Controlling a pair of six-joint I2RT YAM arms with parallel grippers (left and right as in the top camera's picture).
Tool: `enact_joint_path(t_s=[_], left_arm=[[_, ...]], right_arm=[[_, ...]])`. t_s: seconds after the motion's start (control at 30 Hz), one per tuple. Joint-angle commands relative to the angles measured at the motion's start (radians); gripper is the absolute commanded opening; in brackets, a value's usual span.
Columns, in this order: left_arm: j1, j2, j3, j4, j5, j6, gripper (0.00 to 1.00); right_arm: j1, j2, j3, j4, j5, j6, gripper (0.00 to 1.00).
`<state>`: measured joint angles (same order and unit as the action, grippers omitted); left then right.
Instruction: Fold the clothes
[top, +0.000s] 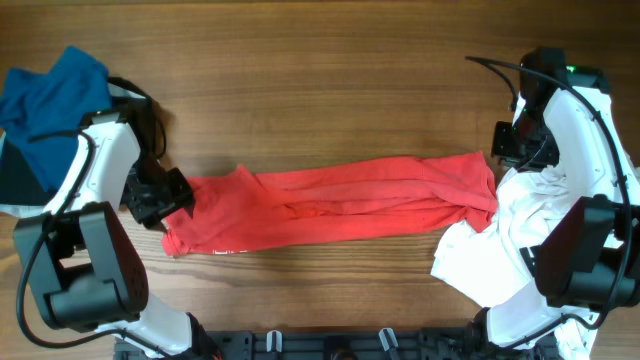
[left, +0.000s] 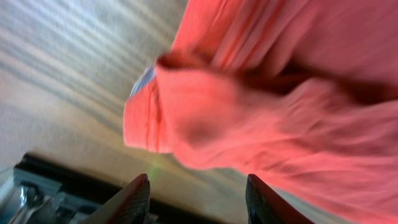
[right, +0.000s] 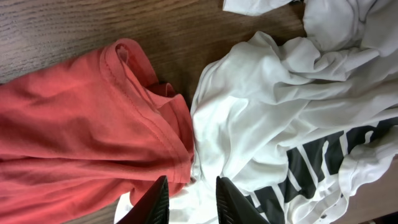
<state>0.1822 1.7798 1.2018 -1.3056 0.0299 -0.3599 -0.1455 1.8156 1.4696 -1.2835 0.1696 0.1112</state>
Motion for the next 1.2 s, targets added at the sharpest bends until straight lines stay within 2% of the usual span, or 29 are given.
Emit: enact_joint_path(t_s=[0.0,0.1,0.33,0.4,0.43,0.5,0.57,0.67,0.7,0.77,0.93,1.07,1.17], left_arm=[[-0.010,-0.061,0.036,0.086,0.135,-0.011,0.47],[-0.053,-0.070,0.036,0.160,0.171,-0.008,0.45],[-0.171,-0.040,-0.052,0.340,0.160,0.011,0.46],[-0.187,-0.027,-0.104,0.385,0.160,0.011,0.46],[-0.192,-0.023,-0.129,0.407,0.160,0.011,0.46],[-0.193,-0.019,-0.188,0.452,0.160,0.007,0.46],[-0.193,-0.018,-0.221,0.463,0.160,0.008,0.46],[-0.193,-0.018,-0.250,0.470,0.154,0.008,0.49],[-0.193,-0.018,-0.258,0.478,0.135,0.008,0.50],[-0.193,-0.018,-0.268,0.499,0.108,0.008,0.52],[-0.190,-0.018,-0.269,0.522,0.073,0.007,0.56],[-0.191,-0.018,-0.269,0.528,0.074,0.007,0.56],[-0.191,-0.018,-0.269,0.528,0.074,0.007,0.56]], right_arm=[[-0.004,-0.022,0.009,0.003,-0.015,-0.024,0.27],[-0.004,-0.022,0.009,0.005,-0.100,-0.085,0.31],[-0.005,-0.014,0.009,0.013,-0.103,-0.087,0.38],[-0.006,0.001,0.009,0.020,-0.103,-0.085,0.43],[-0.008,0.011,0.009,0.022,-0.103,-0.064,0.44],[-0.027,0.030,0.009,0.023,-0.104,0.077,0.48],[-0.061,0.040,0.007,0.043,-0.157,0.151,0.47],[-0.121,0.042,0.001,0.085,-0.244,0.155,0.43],[-0.150,0.042,-0.006,0.101,-0.261,0.153,0.38],[-0.191,0.043,-0.032,0.117,-0.252,0.144,0.34],[-0.258,0.043,-0.157,0.203,-0.254,0.073,0.34],[-0.274,0.043,-0.301,0.334,-0.291,0.018,0.34],[-0.274,0.043,-0.431,0.513,-0.322,0.049,0.34]])
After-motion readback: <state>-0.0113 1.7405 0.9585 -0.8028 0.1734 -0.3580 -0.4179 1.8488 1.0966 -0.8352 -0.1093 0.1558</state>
